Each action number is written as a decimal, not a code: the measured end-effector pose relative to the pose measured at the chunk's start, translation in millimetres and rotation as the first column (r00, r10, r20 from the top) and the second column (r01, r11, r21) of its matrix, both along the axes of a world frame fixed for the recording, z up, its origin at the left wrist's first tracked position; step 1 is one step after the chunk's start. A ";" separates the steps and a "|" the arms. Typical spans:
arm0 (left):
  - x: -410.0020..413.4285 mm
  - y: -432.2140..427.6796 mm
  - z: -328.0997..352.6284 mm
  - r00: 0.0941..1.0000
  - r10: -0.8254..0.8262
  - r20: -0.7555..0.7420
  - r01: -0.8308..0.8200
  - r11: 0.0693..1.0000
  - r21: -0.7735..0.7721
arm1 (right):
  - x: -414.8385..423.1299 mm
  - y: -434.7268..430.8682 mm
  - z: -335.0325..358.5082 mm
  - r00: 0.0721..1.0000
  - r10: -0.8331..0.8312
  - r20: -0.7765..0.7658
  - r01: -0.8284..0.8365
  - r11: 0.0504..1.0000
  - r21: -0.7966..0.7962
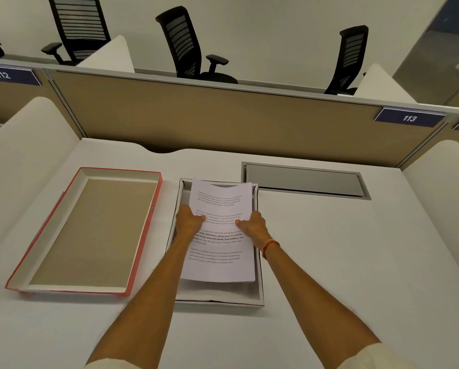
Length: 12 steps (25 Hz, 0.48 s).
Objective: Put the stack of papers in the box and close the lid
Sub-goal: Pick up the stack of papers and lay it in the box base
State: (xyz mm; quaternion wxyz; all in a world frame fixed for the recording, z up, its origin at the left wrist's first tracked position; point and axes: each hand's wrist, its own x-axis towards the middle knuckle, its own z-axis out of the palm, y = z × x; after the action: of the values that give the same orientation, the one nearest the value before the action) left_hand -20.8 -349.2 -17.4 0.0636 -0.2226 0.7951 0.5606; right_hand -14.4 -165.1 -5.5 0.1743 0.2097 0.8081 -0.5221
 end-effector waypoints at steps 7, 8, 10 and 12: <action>3.1 -2.8 -3.5 0.999 0.020 0.031 -0.019 0.999 -0.041 | -0.4 -3.6 -2.6 0.994 0.102 0.034 -0.103 0.993 0.054; 3.6 -2.9 -3.6 0.999 0.014 0.033 -0.012 0.998 -0.054 | 0.8 -4.1 -3.6 0.993 0.107 0.042 -0.109 0.992 0.060; 4.5 -3.4 -4.4 0.999 0.004 0.037 -0.001 0.997 -0.072 | 3.3 -5.2 -5.8 0.992 0.110 0.055 -0.114 0.991 0.072; 4.2 -3.7 -5.2 0.999 -0.002 0.046 0.006 0.997 -0.083 | 4.5 -6.0 -6.4 0.992 0.114 0.058 -0.118 0.990 0.074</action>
State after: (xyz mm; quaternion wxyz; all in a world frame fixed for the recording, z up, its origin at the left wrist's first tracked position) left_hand -16.6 -352.9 -22.6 0.0738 -0.2364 0.8164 0.5216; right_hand -9.9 -171.2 -11.9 0.2179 0.1830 0.8336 -0.4735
